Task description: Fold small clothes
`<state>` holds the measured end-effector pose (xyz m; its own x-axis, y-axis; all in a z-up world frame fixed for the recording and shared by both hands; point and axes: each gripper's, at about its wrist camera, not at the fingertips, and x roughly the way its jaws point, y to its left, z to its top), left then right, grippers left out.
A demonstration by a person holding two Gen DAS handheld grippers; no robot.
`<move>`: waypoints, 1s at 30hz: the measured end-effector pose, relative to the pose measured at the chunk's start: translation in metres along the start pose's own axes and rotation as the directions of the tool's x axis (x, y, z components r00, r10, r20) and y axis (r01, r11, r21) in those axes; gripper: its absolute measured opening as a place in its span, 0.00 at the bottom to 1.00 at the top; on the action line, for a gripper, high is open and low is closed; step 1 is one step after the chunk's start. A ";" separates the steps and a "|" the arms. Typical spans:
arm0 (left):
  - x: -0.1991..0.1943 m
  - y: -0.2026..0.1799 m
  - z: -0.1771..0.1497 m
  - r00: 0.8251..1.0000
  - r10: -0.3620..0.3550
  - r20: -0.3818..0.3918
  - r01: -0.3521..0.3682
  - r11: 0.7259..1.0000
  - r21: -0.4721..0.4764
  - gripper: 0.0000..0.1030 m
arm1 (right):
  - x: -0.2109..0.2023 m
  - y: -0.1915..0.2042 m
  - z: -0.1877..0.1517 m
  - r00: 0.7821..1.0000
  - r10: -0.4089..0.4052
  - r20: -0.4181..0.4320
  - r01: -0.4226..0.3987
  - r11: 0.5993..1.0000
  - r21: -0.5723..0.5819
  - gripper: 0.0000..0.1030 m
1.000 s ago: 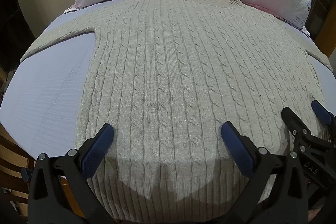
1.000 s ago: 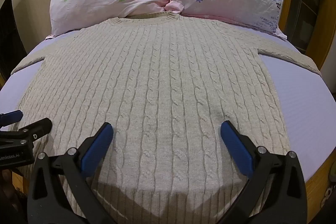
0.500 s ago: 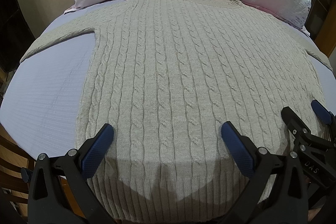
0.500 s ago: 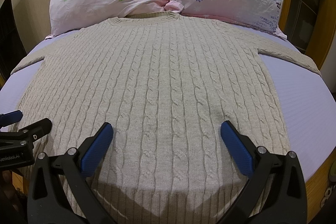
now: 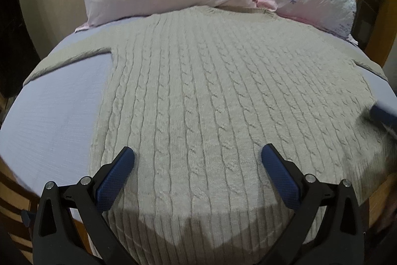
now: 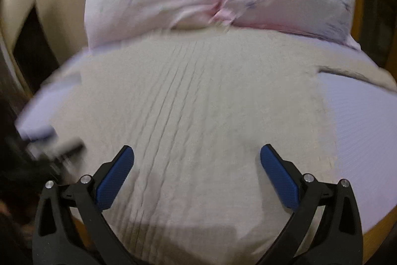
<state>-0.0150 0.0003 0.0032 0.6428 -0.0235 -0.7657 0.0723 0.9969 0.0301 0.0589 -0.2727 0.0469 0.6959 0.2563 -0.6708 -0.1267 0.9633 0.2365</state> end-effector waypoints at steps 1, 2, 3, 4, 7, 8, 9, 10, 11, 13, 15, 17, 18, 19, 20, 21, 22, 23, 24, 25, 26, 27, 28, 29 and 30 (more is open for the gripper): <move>0.000 0.001 0.000 1.000 -0.006 0.005 0.006 1.000 0.008 0.99 | -0.013 -0.022 0.016 0.998 -0.048 0.050 0.046 0.998 0.054 0.98; 0.000 0.002 -0.002 1.000 -0.011 0.008 0.011 1.000 0.014 0.99 | -0.022 -0.045 0.029 0.991 -0.109 0.079 0.100 0.989 0.113 0.98; 0.001 0.002 0.000 1.000 -0.016 0.011 0.015 1.000 0.018 0.99 | -0.026 -0.067 0.040 0.983 -0.161 0.085 0.145 0.974 0.172 0.98; 0.002 0.003 0.002 1.000 -0.025 0.016 0.024 0.999 0.027 0.99 | -0.028 -0.103 0.054 0.973 -0.220 0.068 0.196 0.945 0.263 0.98; -0.002 0.011 0.010 0.994 -0.094 0.052 0.093 0.995 0.029 0.99 | -0.023 -0.201 0.076 0.959 -0.283 0.000 0.242 0.822 0.516 0.96; -0.005 0.016 0.014 0.989 -0.125 0.075 0.123 0.992 0.022 0.99 | -0.020 -0.228 0.079 0.957 -0.290 -0.015 0.245 0.780 0.576 0.88; -0.009 0.023 0.018 0.982 -0.158 0.106 0.158 0.987 0.013 0.99 | -0.017 -0.261 0.081 0.951 -0.308 -0.041 0.259 0.715 0.649 0.76; -0.015 0.034 0.024 0.968 -0.197 0.154 0.199 0.980 0.002 0.99 | -0.014 -0.281 0.080 0.948 -0.314 -0.058 0.267 0.678 0.685 0.72; -0.019 0.043 0.029 0.955 -0.223 0.197 0.229 0.973 -0.008 0.99 | -0.009 -0.303 0.080 0.944 -0.319 -0.080 0.275 0.633 0.724 0.66; -0.026 0.068 0.042 0.929 -0.242 0.281 0.263 0.964 -0.037 0.99 | 0.002 -0.337 0.077 0.935 -0.334 -0.119 0.296 0.550 0.781 0.61; -0.025 0.095 0.057 0.922 -0.209 0.326 0.252 0.963 -0.092 0.99 | 0.009 -0.357 0.073 0.935 -0.332 -0.128 0.292 0.510 0.809 0.56; -0.020 0.120 0.069 0.921 -0.191 0.340 0.253 0.955 -0.151 0.99 | 0.010 -0.373 0.073 0.933 -0.347 -0.099 0.269 0.487 0.831 0.54; -0.018 0.131 0.073 0.921 -0.185 0.343 0.257 0.950 -0.178 0.99 | 0.009 -0.376 0.072 0.934 -0.347 -0.089 0.259 0.481 0.838 0.53; -0.012 0.148 0.079 0.923 -0.173 0.343 0.259 0.940 -0.223 0.99 | 0.010 -0.382 0.071 0.935 -0.347 -0.073 0.243 0.477 0.845 0.51; -0.006 0.164 0.084 0.927 -0.161 0.339 0.260 0.927 -0.271 0.99 | 0.010 -0.384 0.071 0.934 -0.351 -0.064 0.237 0.475 0.848 0.45; -0.004 0.175 0.085 0.929 -0.154 0.337 0.262 0.917 -0.302 0.99 | 0.011 -0.388 0.070 0.933 -0.355 -0.057 0.232 0.473 0.850 0.35; 0.003 0.191 0.091 0.933 -0.141 0.330 0.260 0.901 -0.347 0.99 | 0.011 -0.395 0.065 0.933 -0.355 -0.050 0.226 0.473 0.852 0.28; 0.008 0.204 0.093 0.936 -0.131 0.327 0.257 0.889 -0.380 0.99 | 0.013 -0.401 0.064 0.935 -0.352 -0.050 0.223 0.470 0.854 0.12; 0.014 0.221 0.096 0.938 -0.116 0.328 0.254 0.872 -0.418 0.99 | 0.014 -0.406 0.061 0.938 -0.343 -0.044 0.211 0.468 0.858 0.09; 0.014 0.228 0.089 0.937 -0.106 0.334 0.254 0.863 -0.437 0.99 | 0.014 -0.408 0.063 0.939 -0.343 -0.029 0.199 0.469 0.860 0.08; 0.016 0.238 0.089 0.935 -0.099 0.341 0.256 0.854 -0.453 0.99 | 0.012 -0.404 0.073 0.933 -0.361 -0.016 0.202 0.485 0.851 0.08; 0.018 0.249 0.089 0.934 -0.089 0.345 0.253 0.848 -0.465 0.99 | 0.005 -0.392 0.082 0.920 -0.391 0.016 0.212 0.532 0.820 0.07; 0.019 0.258 0.088 0.937 -0.069 0.342 0.236 0.846 -0.478 0.99 | 0.001 -0.372 0.099 0.905 -0.421 0.056 0.232 0.600 0.765 0.07; 0.020 0.264 0.087 0.940 -0.055 0.336 0.223 0.845 -0.485 0.99 | -0.004 -0.351 0.111 0.899 -0.429 0.090 0.244 0.660 0.711 0.07; 0.022 0.273 0.089 0.946 -0.030 0.323 0.197 0.845 -0.498 0.99 | -0.008 -0.329 0.123 0.901 -0.414 0.131 0.234 0.717 0.656 0.07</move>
<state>0.0873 0.2651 0.0516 0.8523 -0.0761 -0.5175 -0.1919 0.8748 -0.4448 0.1822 -0.6018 0.0608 0.7720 -0.1784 -0.6101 0.5360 0.6987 0.4739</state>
